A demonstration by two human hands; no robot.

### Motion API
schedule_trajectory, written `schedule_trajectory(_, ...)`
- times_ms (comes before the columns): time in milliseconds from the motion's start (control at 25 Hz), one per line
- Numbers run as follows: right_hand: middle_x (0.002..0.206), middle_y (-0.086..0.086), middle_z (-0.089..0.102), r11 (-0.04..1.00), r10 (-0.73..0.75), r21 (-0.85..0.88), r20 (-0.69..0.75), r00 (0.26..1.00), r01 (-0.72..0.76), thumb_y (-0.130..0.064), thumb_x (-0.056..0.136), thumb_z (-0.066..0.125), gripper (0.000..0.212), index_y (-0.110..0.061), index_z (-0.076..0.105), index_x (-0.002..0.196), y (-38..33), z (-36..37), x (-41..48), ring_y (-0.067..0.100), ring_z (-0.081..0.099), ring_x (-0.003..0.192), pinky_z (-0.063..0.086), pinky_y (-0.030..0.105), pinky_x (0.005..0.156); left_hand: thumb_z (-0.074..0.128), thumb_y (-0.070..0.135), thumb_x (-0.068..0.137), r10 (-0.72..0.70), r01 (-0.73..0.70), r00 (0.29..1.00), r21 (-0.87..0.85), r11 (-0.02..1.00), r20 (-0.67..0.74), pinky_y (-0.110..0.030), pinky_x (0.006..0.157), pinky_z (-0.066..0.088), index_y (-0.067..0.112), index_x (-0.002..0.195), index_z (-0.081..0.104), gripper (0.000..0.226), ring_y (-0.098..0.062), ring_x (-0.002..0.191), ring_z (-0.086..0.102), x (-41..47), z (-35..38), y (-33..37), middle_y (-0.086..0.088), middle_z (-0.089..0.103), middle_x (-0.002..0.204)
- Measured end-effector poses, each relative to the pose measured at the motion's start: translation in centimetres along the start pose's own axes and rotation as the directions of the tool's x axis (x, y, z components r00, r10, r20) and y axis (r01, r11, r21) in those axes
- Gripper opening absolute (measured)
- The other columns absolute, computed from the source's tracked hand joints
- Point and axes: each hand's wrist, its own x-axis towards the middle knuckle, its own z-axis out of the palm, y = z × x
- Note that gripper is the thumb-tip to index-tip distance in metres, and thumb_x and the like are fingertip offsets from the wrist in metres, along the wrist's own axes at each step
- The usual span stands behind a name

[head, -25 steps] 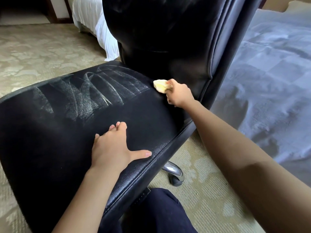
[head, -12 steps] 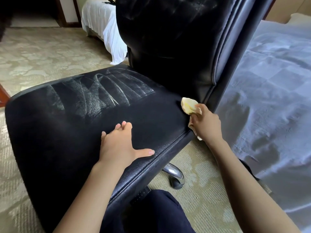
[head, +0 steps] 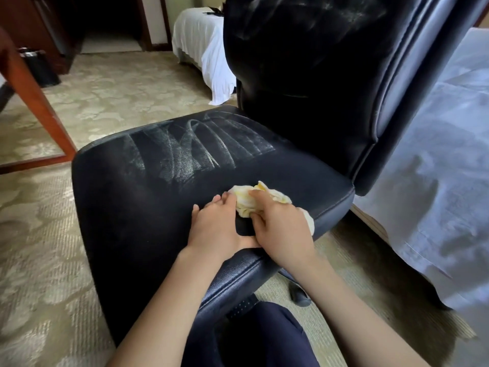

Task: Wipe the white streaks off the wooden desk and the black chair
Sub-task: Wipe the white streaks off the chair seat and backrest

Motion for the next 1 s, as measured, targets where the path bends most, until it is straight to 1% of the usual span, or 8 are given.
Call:
schedule_trajectory(120, 0.096, -0.004, 0.068, 0.991, 0.060, 0.117, -0.013, 0.998, -0.058, -0.031, 0.093, 0.048, 0.042, -0.036, 0.042, 0.135, 1.0, -0.3, -0.2, 0.019, 0.062, 0.083, 0.032, 0.026, 0.060, 0.064, 0.072, 0.065, -0.009, 0.008, 1.000, 0.013, 1.000, 0.005, -0.047, 0.117, 0.008, 0.017, 0.149, 0.018, 0.110, -0.017, 0.146, 0.013, -0.1, 0.3, 0.2, -0.002, 0.020, 0.158)
schedule_trajectory(280, 0.074, -0.001, 0.063, 0.968, 0.082, 0.242, -0.042, 0.996, -0.069, -0.033, 0.089, 0.055, 0.044, -0.041, 0.047, 0.132, 2.2, 0.4, 0.2, 0.019, 0.059, 0.072, 0.046, 0.029, 0.067, 0.061, 0.074, 0.067, -0.033, 0.032, 0.999, 0.058, 0.998, 0.017, -0.046, 0.118, 0.009, 0.020, 0.149, 0.021, 0.106, -0.017, 0.147, 0.011, -0.1, 0.3, 0.6, 0.001, 0.015, 0.159)
schedule_trajectory(480, 0.086, 0.001, 0.068, 0.945, 0.118, 0.310, -0.042, 0.992, -0.099, -0.033, 0.086, 0.057, 0.043, -0.041, 0.052, 0.128, 3.7, 0.5, 0.9, 0.024, 0.062, 0.080, 0.051, 0.036, 0.076, 0.056, 0.073, 0.074, -0.032, 0.032, 0.999, 0.070, 0.997, 0.004, -0.044, 0.119, 0.011, 0.020, 0.150, 0.020, 0.100, -0.016, 0.146, 0.011, -0.2, 0.5, 1.4, 0.001, 0.013, 0.159)
schedule_trajectory(560, 0.085, 0.003, 0.068, 0.933, 0.147, 0.333, -0.012, 0.989, -0.135, -0.032, 0.086, 0.058, 0.040, -0.037, 0.055, 0.125, 4.2, 0.3, 1.3, 0.025, 0.063, 0.083, 0.051, 0.036, 0.080, 0.053, 0.066, 0.081, 0.025, -0.025, 0.999, 0.022, 0.999, 0.021, -0.040, 0.118, 0.014, 0.020, 0.151, 0.020, 0.090, -0.014, 0.146, 0.011, -0.2, 0.1, 0.9, 0.002, 0.013, 0.160)
schedule_trajectory(640, 0.079, 0.003, 0.068, 0.922, 0.167, 0.350, 0.018, 0.986, -0.162, -0.031, 0.085, 0.057, 0.037, -0.035, 0.057, 0.122, 4.6, 0.0, 1.7, 0.025, 0.064, 0.080, 0.051, 0.036, 0.082, 0.052, 0.059, 0.087, 0.085, -0.082, 0.996, -0.092, 0.992, 0.030, -0.031, 0.118, 0.014, 0.025, 0.150, 0.025, 0.076, -0.008, 0.145, 0.011, -0.5, -0.6, 0.0, 0.007, 0.017, 0.158)
schedule_trajectory(760, 0.072, -0.001, 0.065, 0.921, 0.189, 0.338, 0.042, 0.981, -0.192, -0.028, 0.085, 0.058, 0.034, -0.032, 0.060, 0.119, 5.1, -0.5, 2.5, 0.025, 0.064, 0.078, 0.051, 0.034, 0.083, 0.052, 0.053, 0.090, 0.119, -0.126, 0.992, -0.167, 0.978, -0.052, -0.022, 0.112, 0.013, 0.031, 0.146, 0.034, 0.063, -0.001, 0.143, 0.015, -1.7, -1.3, -2.4, 0.016, 0.025, 0.154)
schedule_trajectory(880, 0.073, -0.002, 0.060, 0.929, 0.233, 0.278, 0.071, 0.970, -0.243, -0.027, 0.085, 0.060, 0.033, -0.029, 0.061, 0.118, 5.4, -1.3, 3.6, 0.022, 0.059, 0.088, 0.046, 0.027, 0.082, 0.053, 0.051, 0.089, 0.024, -0.046, 0.982, -0.111, 0.993, -0.186, -0.034, 0.116, 0.011, 0.033, 0.141, 0.040, 0.057, -0.005, 0.144, 0.014, -2.9, -1.6, -5.8, 0.015, 0.025, 0.155)
schedule_trajectory(1000, 0.088, 0.005, 0.063, 0.925, 0.285, 0.238, 0.089, 0.955, -0.298, -0.026, 0.087, 0.058, 0.034, -0.025, 0.060, 0.121, 5.7, -1.7, 4.6, 0.026, 0.056, 0.100, 0.040, 0.027, 0.080, 0.051, 0.056, 0.088, -0.170, 0.153, 0.952, -0.089, 0.984, -0.253, -0.045, 0.117, 0.004, 0.030, 0.147, 0.029, 0.069, -0.012, 0.147, 0.003, -3.9, -2.4, -9.1, 0.009, 0.011, 0.159)
